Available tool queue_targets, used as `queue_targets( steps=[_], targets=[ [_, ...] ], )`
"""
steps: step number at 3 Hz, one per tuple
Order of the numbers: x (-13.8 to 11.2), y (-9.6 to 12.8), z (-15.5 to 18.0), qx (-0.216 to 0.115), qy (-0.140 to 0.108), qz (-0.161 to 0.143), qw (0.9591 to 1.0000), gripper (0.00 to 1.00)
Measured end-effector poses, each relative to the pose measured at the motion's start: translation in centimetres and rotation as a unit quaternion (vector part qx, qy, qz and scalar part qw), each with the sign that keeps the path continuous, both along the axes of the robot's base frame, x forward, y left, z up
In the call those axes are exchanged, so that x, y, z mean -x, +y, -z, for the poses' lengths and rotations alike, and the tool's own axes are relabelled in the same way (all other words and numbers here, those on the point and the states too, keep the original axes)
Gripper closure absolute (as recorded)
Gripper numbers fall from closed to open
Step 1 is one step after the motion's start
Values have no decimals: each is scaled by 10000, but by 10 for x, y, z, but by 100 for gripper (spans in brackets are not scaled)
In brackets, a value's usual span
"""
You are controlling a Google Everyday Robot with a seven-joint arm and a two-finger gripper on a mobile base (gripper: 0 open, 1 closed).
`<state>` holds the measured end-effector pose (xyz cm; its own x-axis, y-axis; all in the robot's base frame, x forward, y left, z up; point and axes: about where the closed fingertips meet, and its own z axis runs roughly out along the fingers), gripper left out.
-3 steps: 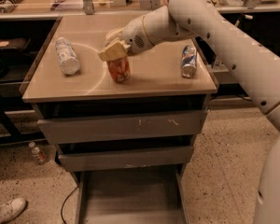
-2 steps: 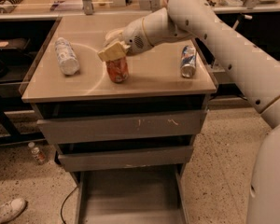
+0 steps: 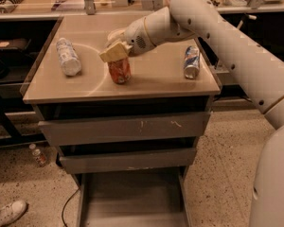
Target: Pick coke can from bottom drawer and place on counter
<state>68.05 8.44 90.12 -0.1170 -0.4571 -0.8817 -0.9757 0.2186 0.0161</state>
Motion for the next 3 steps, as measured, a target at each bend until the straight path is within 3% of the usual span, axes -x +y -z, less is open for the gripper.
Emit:
queue_targets(
  steps=[3],
  targets=[
    [0, 0, 0, 0, 0, -1, 10000, 11]
  ],
)
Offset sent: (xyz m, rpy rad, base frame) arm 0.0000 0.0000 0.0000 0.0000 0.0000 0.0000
